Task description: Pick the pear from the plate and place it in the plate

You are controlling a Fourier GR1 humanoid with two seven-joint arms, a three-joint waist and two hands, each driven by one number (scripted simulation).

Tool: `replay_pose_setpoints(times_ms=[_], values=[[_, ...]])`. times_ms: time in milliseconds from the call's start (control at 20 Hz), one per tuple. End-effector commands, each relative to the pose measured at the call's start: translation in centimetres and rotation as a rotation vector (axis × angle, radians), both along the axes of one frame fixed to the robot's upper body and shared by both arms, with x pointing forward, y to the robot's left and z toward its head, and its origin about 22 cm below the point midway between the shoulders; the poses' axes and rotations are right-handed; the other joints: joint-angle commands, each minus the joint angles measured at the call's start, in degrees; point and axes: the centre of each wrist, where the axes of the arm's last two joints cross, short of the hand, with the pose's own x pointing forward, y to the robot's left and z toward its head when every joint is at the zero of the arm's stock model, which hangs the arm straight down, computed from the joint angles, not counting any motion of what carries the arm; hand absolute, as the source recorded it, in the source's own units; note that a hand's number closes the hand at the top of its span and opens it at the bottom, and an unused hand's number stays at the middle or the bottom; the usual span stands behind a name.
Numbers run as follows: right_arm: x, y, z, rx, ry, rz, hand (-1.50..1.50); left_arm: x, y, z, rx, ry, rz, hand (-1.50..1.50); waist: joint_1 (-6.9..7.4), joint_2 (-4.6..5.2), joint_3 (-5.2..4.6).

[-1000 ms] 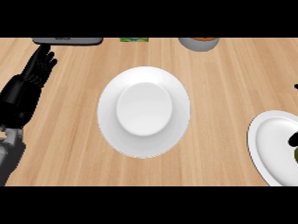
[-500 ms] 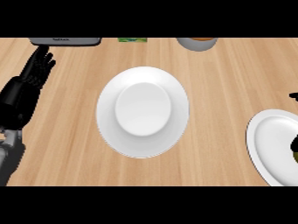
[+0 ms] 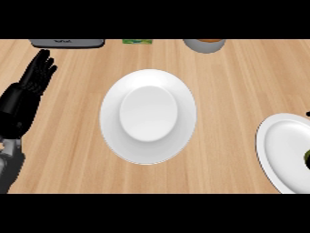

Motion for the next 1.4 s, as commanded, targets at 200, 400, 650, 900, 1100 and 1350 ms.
replay_pose_setpoints(times_ms=[200,400,650,900,1100,1350], values=[[-1.8,-1.0,-1.7,-0.033,0.112,-0.009,-1.5,0.4,-0.5,1.7,0.009,0.006,-0.002,0.0,-0.69,-0.21,-0.01],[-1.6,1.1,-5.6,0.014,0.122,-0.017,-1.5,0.5,-0.5,1.7,-0.006,-0.009,0.021,0.0,-0.31,-0.09,0.01],[-1.4,0.5,-4.7,-0.023,0.163,-0.028,-1.5,0.7,1.2,-0.8,0.0,0.005,0.01,0.0,-0.42,-0.05,-0.02],[-4.3,-0.3,-8.3,-0.053,0.202,0.004,-1.5,0.8,1.1,-0.5,-0.002,-0.002,0.03,0.0,-0.59,-0.04,0.0],[-3.7,0.0,-6.4,-0.098,-0.071,0.067,1.5,1.4,1.2,1.6,-0.009,0.01,0.002,0.0,-0.8,-0.12,0.01],[-2.8,-2.1,-6.8,-0.225,-0.192,0.112,1.5,-0.1,0.6,-0.5,0.005,0.006,0.008,0.0,0.05,0.02,0.05]])
